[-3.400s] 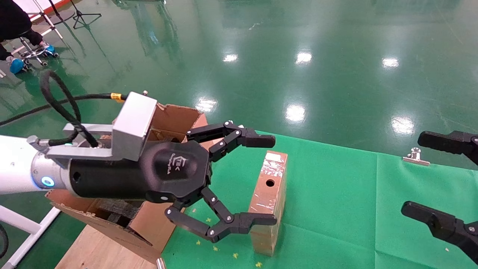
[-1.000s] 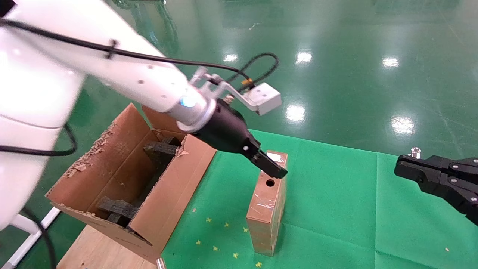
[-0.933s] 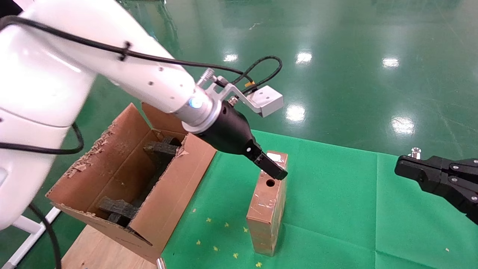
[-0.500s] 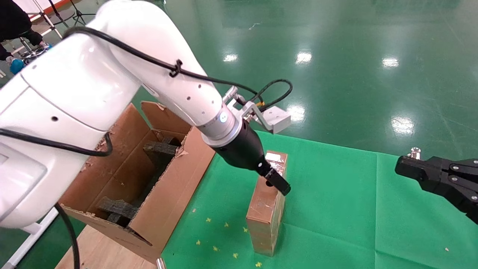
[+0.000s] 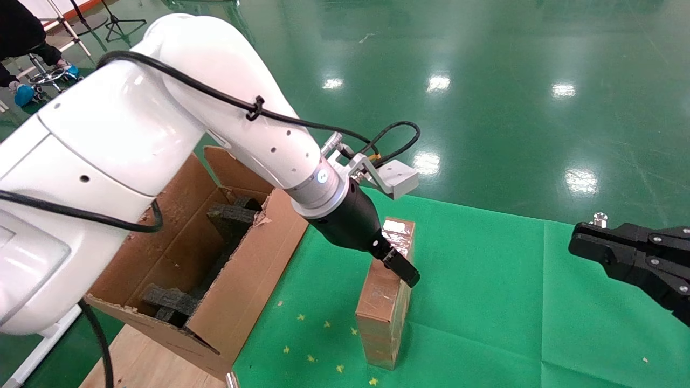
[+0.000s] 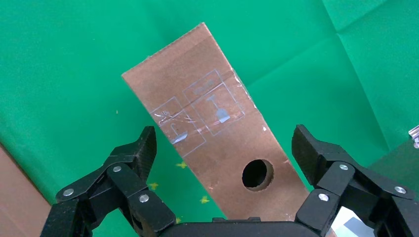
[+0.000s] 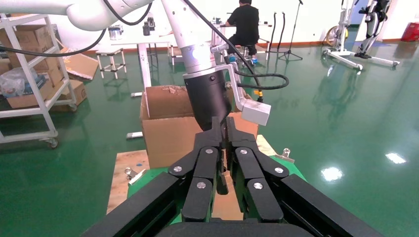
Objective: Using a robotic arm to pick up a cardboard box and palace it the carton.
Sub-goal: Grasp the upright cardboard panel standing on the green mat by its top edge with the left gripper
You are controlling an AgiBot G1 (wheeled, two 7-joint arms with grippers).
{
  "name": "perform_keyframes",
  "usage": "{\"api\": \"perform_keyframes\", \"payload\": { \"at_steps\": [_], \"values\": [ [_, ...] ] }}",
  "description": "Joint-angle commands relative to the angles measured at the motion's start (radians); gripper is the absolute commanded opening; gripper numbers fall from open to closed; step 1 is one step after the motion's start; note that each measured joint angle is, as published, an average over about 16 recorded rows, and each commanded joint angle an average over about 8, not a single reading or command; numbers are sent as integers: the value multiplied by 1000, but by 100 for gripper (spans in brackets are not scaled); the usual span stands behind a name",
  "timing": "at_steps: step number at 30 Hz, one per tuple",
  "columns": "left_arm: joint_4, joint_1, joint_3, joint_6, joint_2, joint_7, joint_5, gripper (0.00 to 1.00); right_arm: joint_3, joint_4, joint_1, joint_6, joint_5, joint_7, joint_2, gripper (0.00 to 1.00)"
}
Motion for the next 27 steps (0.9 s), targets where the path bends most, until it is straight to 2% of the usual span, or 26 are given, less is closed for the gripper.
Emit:
{"api": "perform_keyframes", "payload": {
  "at_steps": [1, 23, 27],
  "values": [
    [-1, 0, -1, 0, -1, -1, -1, 0, 0, 0, 0, 0, 0, 0, 0, 100],
    [-6, -2, -9, 0, -5, -3, -5, 0, 0, 0, 0, 0, 0, 0, 0, 100],
    [-20, -1, -15, -11, -21, 29, -14, 0, 0, 0, 0, 0, 0, 0, 0, 100]
  ]
}}
